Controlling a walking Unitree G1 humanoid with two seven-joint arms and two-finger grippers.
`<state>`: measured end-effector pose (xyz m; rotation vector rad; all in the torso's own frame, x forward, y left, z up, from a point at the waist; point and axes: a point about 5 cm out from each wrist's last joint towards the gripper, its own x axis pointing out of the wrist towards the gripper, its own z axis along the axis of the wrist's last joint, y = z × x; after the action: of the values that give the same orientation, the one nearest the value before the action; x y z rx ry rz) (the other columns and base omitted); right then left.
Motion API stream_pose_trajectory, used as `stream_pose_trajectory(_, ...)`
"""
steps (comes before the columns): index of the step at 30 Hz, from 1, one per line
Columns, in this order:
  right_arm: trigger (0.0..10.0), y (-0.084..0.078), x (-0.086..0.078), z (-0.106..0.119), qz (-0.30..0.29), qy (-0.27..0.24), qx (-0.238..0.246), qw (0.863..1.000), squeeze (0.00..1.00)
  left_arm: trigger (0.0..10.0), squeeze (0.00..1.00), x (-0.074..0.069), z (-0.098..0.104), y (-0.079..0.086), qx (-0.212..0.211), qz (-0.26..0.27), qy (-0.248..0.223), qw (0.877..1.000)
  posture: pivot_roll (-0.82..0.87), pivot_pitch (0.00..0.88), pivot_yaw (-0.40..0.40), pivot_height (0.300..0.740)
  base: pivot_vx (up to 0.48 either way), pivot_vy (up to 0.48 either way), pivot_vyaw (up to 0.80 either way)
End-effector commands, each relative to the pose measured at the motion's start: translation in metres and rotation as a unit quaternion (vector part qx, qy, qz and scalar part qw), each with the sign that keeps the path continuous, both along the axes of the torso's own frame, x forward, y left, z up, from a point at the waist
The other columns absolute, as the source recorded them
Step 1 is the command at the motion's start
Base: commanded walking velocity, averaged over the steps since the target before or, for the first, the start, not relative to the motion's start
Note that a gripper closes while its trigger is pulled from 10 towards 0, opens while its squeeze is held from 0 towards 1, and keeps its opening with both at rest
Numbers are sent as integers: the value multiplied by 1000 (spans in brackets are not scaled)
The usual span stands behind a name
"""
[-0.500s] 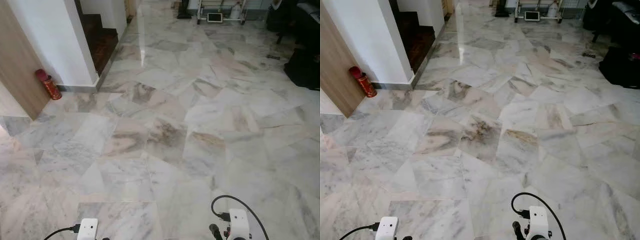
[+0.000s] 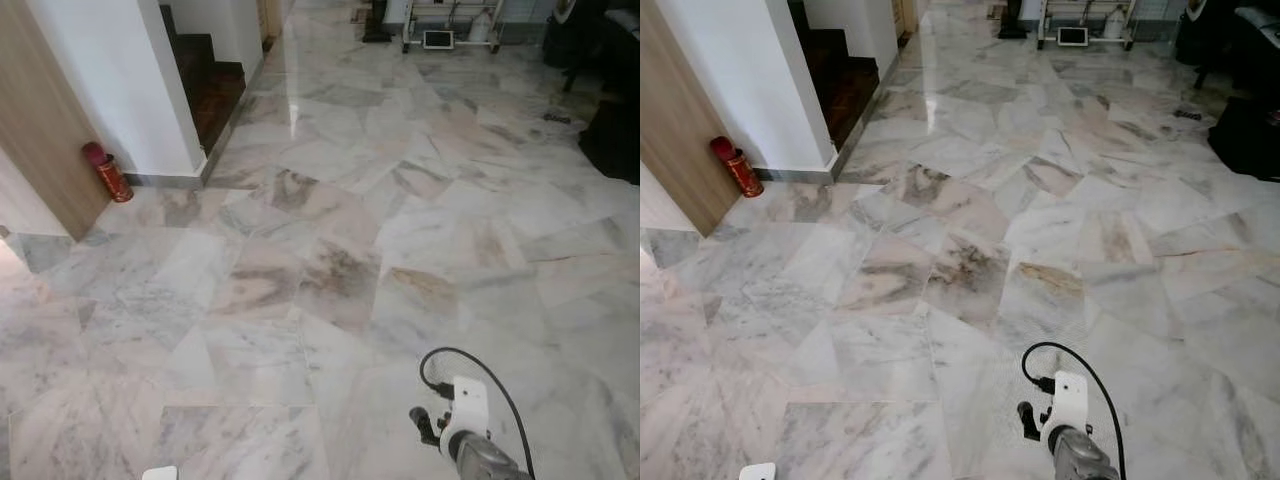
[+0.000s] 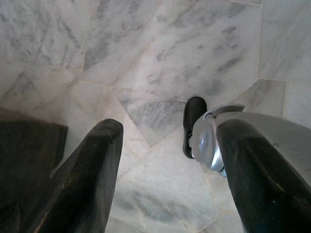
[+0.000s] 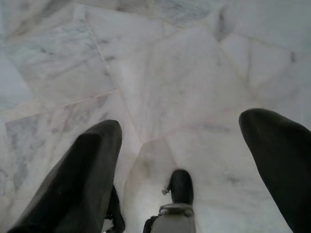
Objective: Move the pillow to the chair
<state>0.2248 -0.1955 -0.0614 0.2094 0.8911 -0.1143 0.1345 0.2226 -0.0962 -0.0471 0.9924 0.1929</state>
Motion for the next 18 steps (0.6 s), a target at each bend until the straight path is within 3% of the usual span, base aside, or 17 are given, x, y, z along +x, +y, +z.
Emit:
stream_pose_trajectory(1, 10000, 0, 0, -1, -4, 9, 4, 1000, 0, 10000, 0, -4, 0, 5, 5, 17, 4, 1000, 1, 0, 33, 740, 0, 0, 0)
stream_pose_trajectory(18, 10000, -2, 1, 1, 11, 17, -13, 1000, 0, 10000, 0, 4, 4, 3, -1, 14, -32, 999, -41, 0, 49, 740, 0, 0, 0)
